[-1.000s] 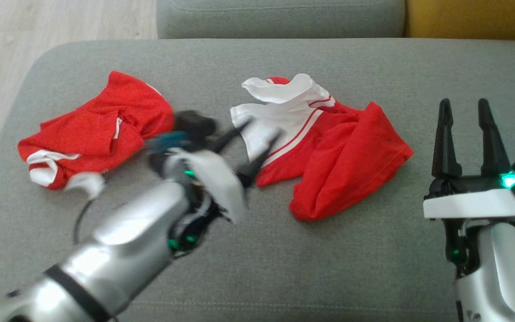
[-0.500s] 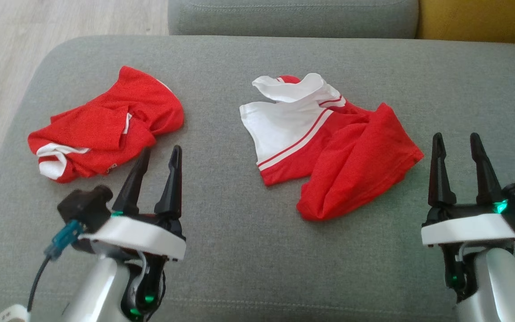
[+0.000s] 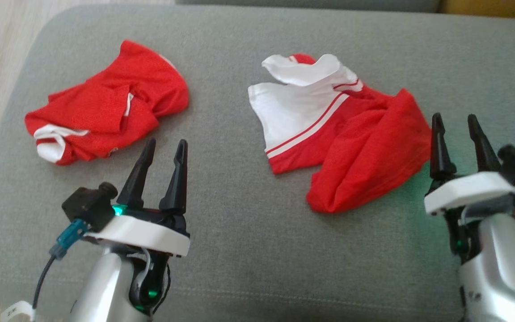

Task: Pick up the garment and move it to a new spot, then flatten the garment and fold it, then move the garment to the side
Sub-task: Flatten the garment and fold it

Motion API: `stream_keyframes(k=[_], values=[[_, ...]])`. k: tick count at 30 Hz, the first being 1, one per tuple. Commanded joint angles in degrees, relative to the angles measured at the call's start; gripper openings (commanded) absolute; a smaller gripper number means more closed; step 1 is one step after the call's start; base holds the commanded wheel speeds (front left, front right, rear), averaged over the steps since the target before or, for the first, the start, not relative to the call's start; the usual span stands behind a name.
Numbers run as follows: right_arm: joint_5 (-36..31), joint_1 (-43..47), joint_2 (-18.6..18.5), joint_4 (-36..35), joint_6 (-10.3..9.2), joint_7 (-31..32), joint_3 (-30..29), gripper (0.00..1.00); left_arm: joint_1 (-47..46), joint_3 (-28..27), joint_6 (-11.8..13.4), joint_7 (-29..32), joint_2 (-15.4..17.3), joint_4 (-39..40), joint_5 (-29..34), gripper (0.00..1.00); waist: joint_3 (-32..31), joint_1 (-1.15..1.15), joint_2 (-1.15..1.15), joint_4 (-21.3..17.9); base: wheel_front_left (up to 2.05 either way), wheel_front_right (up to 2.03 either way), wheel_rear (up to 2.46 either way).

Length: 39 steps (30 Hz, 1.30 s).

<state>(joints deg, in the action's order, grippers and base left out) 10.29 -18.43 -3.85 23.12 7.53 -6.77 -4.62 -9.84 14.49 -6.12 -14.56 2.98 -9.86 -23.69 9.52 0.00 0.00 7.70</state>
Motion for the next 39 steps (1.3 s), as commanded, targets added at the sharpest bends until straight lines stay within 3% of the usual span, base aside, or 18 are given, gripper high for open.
stream_keyframes(k=[1,10,17,18,19,20,24,29,32,39], values=[[0.4,-1.9,-0.8,-0.8,-0.04,0.6,0.9,1.0,-2.7,-2.0,-0.3,-0.4,0.1,1.4,0.7,1.0,1.0,0.0,0.0,0.7,0.0,0.0,0.0],[4.5,-6.2,-2.1,9.5,-0.04,6.2,-0.8,1.0,-3.8,-1.0,-0.8,-0.4,-0.1,0.6,-0.9,1.0,3.0,0.0,0.0,2.0,0.0,0.0,0.0],[11.0,-7.7,-2.4,12.9,-0.04,8.0,2.4,1.0,-4.5,-0.5,-0.7,-0.4,-0.1,0.0,-1.2,1.0,3.9,0.0,0.0,1.9,0.0,0.0,0.0],[11.8,-7.8,-2.8,13.0,-0.04,8.1,3.4,0.65,-4.7,-0.4,-0.7,-0.4,-0.1,0.0,-1.2,1.0,4.0,0.0,0.0,1.9,0.0,0.0,0.0],[12.1,-7.9,-3.3,13.0,-0.04,7.8,4.4,0.04,-4.8,-0.3,-0.6,-0.4,-0.1,0.0,-1.2,1.0,4.1,0.0,0.0,1.9,0.0,0.0,0.0],[12.3,-7.9,-3.9,13.0,-0.04,7.1,5.1,0.0,-4.8,-0.3,-0.6,-0.4,-0.1,0.0,-1.3,1.0,4.2,0.0,0.0,1.9,0.0,0.0,0.0],[12.2,-8.3,-5.6,12.3,-0.04,3.4,6.4,0.0,-4.9,-0.3,-0.3,-0.4,-0.1,-0.3,-1.5,1.0,3.8,0.0,0.0,1.6,0.0,0.0,0.0],[7.0,-9.6,-9.3,10.8,-0.04,0.0,5.4,0.0,-4.4,-0.7,-0.1,-0.4,-0.1,-0.7,-1.8,1.0,2.6,0.0,0.0,0.9,0.0,0.0,0.0],[4.6,-10.7,-11.5,9.9,-0.04,0.2,3.9,0.0,-4.3,-0.9,-0.1,-0.4,-0.1,-0.6,-2.2,1.0,2.2,0.0,0.0,0.6,0.0,0.0,0.0],[-4.5,-16.0,-21.2,7.5,-0.04,6.7,-0.6,0.0,-4.5,-0.4,0.0,-0.4,-0.1,-0.2,-2.8,1.0,2.6,0.0,0.0,-0.1,0.0,0.0,0.0]])
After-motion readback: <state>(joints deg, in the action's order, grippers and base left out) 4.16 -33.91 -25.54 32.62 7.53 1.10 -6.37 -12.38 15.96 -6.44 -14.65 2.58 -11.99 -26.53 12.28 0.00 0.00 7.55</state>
